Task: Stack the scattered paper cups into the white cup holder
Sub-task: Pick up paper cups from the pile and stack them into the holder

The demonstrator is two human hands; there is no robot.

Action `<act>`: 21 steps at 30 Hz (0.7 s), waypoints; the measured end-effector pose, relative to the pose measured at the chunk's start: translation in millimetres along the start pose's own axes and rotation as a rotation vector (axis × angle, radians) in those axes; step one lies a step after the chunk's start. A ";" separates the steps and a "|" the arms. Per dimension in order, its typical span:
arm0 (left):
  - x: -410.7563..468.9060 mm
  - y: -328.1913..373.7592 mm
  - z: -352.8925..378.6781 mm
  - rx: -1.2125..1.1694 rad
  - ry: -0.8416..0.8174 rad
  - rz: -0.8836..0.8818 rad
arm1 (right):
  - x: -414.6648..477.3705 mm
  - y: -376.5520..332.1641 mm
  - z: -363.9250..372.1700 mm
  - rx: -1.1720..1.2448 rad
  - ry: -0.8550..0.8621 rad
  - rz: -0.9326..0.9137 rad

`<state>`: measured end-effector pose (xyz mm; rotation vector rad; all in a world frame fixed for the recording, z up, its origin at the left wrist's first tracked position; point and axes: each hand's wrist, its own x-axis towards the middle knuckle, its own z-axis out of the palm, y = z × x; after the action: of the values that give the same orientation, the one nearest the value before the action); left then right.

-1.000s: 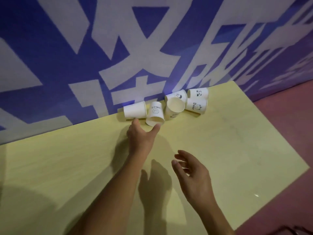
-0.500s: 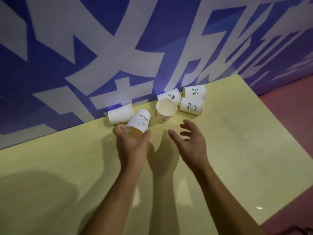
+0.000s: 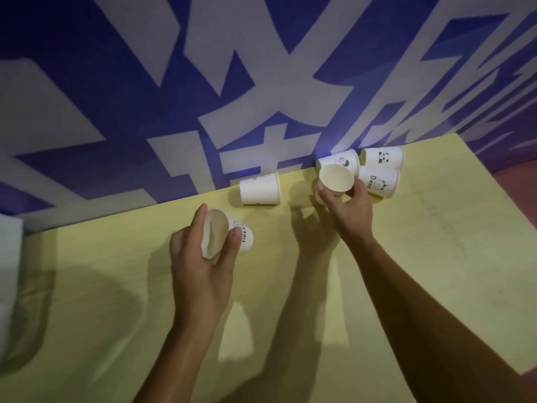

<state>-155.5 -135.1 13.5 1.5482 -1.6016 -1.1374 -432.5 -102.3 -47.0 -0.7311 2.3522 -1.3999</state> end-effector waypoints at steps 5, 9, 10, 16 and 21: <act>1.7 -3.3 -30.9 -0.026 0.015 -0.010 | -5.1 -7.6 8.0 -0.031 0.018 -0.037; 3.1 -23.3 -65.4 -0.076 0.035 -0.018 | -22.8 -24.0 14.3 0.013 0.090 -0.037; 1.1 -28.0 -76.1 -0.092 0.037 -0.007 | -34.3 -30.6 15.0 0.048 0.086 -0.049; -24.2 -52.7 -157.7 -0.133 0.071 0.060 | -147.4 -92.8 38.9 0.138 -0.094 -0.091; -44.2 -84.2 -255.4 -0.186 0.098 0.047 | -262.1 -156.4 96.9 0.221 -0.300 -0.129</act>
<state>114.0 -125.8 53.3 1.4164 -1.4182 -1.1326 -126.3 -85.0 45.2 -0.9660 1.9184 -1.4575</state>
